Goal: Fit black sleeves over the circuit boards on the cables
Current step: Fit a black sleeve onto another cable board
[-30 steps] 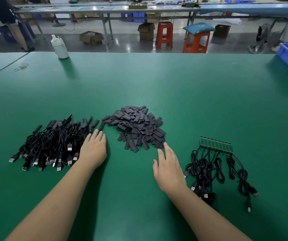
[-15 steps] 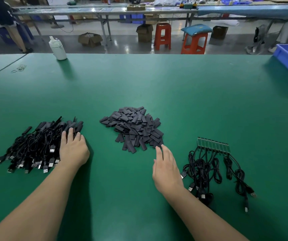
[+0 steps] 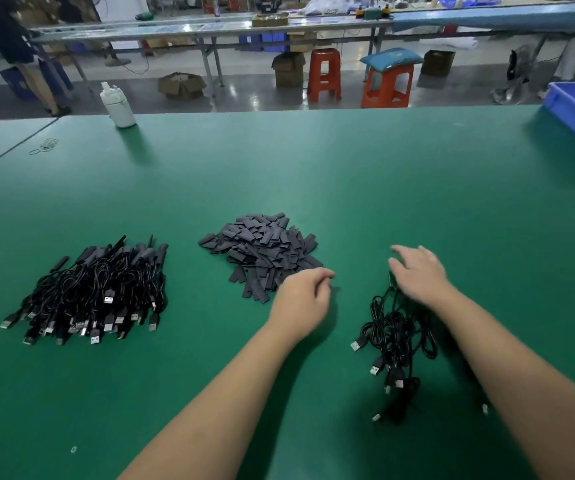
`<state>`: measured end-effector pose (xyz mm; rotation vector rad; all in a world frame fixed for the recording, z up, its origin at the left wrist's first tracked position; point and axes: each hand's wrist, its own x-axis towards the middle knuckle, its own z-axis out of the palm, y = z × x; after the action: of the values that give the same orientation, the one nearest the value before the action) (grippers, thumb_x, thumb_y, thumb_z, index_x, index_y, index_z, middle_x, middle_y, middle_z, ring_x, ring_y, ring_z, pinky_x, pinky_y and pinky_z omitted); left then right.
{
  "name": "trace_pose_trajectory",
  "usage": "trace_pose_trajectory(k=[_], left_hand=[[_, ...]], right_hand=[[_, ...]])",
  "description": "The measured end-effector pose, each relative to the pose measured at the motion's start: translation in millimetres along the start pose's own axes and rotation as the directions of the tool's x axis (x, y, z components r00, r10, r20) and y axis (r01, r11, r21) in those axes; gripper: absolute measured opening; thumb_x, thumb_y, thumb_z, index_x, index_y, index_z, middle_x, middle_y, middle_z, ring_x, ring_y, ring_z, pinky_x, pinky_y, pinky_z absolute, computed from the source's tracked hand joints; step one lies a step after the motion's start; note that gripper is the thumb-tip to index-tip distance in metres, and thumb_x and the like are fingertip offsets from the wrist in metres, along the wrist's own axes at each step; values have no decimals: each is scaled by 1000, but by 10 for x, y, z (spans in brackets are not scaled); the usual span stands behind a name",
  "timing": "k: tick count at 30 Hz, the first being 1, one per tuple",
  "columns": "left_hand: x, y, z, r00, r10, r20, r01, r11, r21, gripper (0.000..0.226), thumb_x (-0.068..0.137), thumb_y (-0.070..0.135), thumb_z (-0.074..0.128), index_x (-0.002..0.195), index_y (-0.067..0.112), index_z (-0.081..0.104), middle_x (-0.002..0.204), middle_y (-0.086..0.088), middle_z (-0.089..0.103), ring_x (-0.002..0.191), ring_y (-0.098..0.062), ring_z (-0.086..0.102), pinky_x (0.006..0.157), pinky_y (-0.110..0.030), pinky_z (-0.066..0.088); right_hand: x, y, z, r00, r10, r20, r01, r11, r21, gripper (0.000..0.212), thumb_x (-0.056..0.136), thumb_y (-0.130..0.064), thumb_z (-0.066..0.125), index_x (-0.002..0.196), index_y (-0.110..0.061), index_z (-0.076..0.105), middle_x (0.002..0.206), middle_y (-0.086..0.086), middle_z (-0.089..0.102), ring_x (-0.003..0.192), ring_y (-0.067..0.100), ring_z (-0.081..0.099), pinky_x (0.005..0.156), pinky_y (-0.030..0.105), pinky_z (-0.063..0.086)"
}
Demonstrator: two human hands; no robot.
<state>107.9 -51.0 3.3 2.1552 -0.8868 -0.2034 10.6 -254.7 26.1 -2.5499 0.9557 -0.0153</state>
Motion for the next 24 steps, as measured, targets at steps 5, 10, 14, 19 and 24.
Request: trace_pose_trajectory(k=[5,10,14,19,24], left_hand=[[-5,246,340,977,-158,140,182,967,-177,35,98,33,51,131,25,59,108,10,69,84,1,60,84,-20,48],[68,443,496,939,-223,262,279,939,-199,49,97,42,54,139,18,51,115,3,66,106,-14,60,99,-29,44],[153,569,545,939,-246,238,296,934,-201,25,96,38,54,81,18,56,88,-13,72,89,-30,68,78,-40,52],[138,603,533,938,-297,178,322,937,-137,35,95,36,56,65,19,49,71,-2,69,78,-23,72,72,-37,56],[87,634,556,947,-313,70,317,946,-65,39,95,30,54,61,13,48,67,-7,65,66,-28,61,65,-33,51]], right_hand=[[23,260,-134,986,-7,169,5,1000,9,29,98,-36,58,120,-19,68,121,1,69,109,21,62,99,37,47],[3,37,-202,994,-87,67,81,993,89,16,93,-28,68,101,-19,77,94,-1,74,85,17,62,74,25,41],[-49,-159,-212,996,-87,12,86,994,67,13,93,-30,68,96,-22,78,85,-7,71,81,14,61,71,25,41],[-102,-223,-163,1000,-4,-19,5,998,58,11,93,-31,67,91,-26,77,84,-5,70,85,19,64,75,29,50],[-99,-248,-52,999,1,-54,0,1000,8,14,95,-30,64,84,-30,72,86,-4,71,92,23,65,91,34,47]])
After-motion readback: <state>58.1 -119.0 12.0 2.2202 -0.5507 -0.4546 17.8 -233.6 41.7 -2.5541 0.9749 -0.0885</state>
